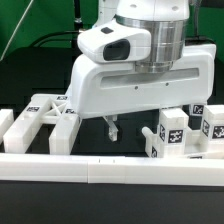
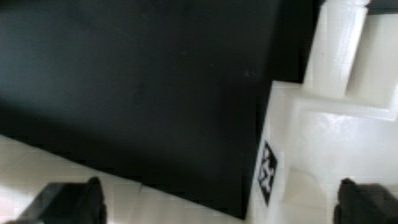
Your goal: Assemble chair
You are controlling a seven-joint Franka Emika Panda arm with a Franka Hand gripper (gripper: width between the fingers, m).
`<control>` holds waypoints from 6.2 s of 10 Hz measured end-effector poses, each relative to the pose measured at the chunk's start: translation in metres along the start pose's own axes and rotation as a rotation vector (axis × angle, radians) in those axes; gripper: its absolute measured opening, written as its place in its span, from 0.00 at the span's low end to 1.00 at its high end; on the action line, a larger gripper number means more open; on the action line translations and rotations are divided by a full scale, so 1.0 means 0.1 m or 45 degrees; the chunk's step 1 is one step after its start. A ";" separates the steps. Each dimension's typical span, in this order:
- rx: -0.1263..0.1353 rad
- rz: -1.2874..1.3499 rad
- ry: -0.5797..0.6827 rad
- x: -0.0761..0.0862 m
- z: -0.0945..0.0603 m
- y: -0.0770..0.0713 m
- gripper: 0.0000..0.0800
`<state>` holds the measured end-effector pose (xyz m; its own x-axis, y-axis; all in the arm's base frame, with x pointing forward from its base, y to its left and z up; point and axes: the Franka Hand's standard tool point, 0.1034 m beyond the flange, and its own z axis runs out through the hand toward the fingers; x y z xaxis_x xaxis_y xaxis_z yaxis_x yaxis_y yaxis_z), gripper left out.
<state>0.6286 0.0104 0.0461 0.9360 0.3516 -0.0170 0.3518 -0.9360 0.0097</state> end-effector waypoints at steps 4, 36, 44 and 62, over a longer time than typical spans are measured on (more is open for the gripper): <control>0.003 0.132 0.072 0.08 0.04 -0.10 0.81; 0.101 0.626 0.069 -0.27 0.41 -0.55 0.47; 0.146 0.608 0.006 -0.35 0.02 -0.44 0.32; 0.504 0.623 -1.299 -0.93 -0.12 -0.32 0.41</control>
Offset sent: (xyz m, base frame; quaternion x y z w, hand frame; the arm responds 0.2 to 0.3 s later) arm -0.0104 0.0298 -0.0262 -0.0328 0.0326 0.0257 0.9986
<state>0.5306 0.0082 0.0589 0.4652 -0.0497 -0.8838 -0.2347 -0.9696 -0.0690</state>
